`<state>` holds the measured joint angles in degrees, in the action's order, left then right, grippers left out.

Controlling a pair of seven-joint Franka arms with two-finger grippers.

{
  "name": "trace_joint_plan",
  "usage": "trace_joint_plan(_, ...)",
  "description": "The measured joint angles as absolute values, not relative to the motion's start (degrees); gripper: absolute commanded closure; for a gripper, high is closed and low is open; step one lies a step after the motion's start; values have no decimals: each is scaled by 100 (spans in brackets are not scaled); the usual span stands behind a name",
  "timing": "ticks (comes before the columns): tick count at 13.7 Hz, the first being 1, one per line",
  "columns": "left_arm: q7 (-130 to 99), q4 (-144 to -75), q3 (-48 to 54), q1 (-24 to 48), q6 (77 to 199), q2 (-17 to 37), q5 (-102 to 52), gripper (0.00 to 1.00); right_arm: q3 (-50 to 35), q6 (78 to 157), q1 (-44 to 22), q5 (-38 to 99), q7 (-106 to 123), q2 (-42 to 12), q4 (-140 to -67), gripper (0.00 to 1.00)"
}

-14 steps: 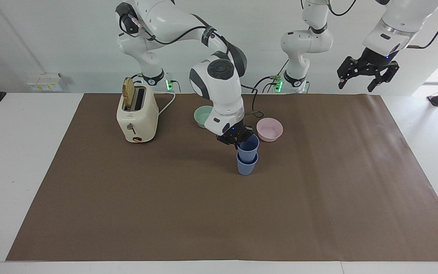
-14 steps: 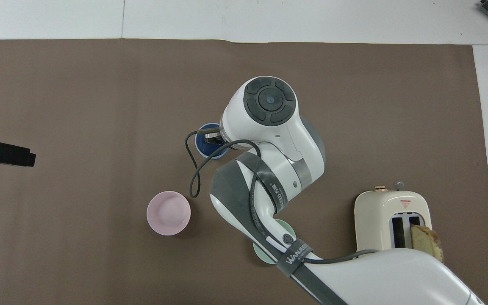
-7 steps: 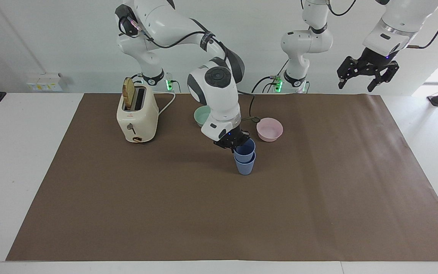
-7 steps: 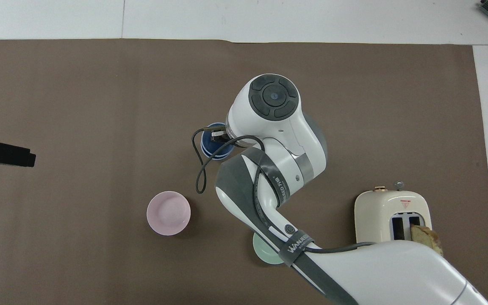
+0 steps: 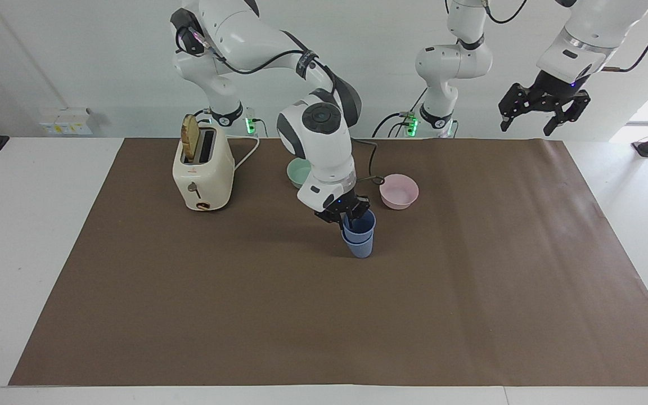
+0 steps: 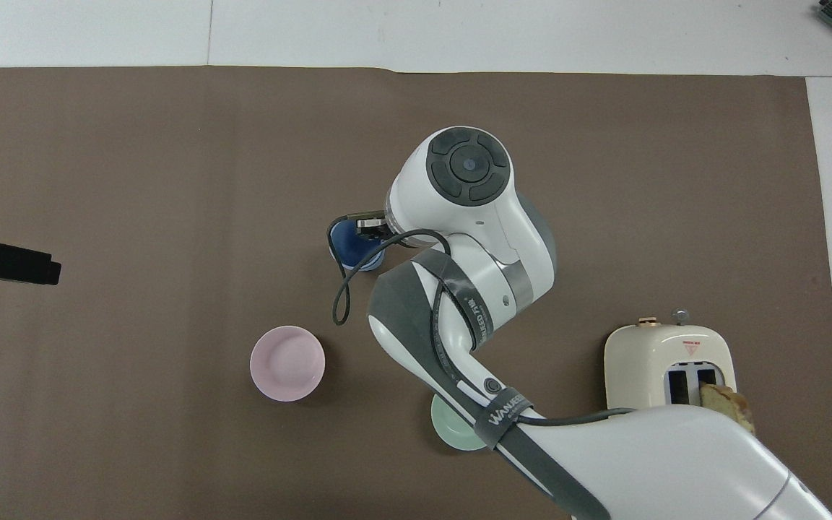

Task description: Stack blue cups with both arms

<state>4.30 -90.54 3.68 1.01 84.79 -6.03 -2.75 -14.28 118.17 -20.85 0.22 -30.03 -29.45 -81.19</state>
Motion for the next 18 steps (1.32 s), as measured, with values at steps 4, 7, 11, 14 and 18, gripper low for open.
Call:
trace_joint_plan(4, 430, -9054, 368, 101, 8479, -605, -275, 0, -1428, 11818, -2085, 6, -3002, -2945, -8119, 0)
trace_joint_plan(7, 430, -9054, 368, 101, 8478, -605, -275, 0, -1410, 11651, -2023, -260, -2975, -2942, -8114, 0)
trace_joint_plan(11, 430, -9054, 368, 101, 8478, -606, -275, 0, -1377, 10911, -1469, -332, -2502, -2639, -8019, 0)
trace_joint_plan(14, 431, -9054, 368, 101, 8478, -606, -275, 0, -1370, 10207, -867, -333, -1928, -2190, -7952, 0)
trace_joint_plan(18, 432, -9054, 368, 101, 8478, -606, -275, 0, -1360, 9627, -77, -335, -1237, -1751, -7943, 0)
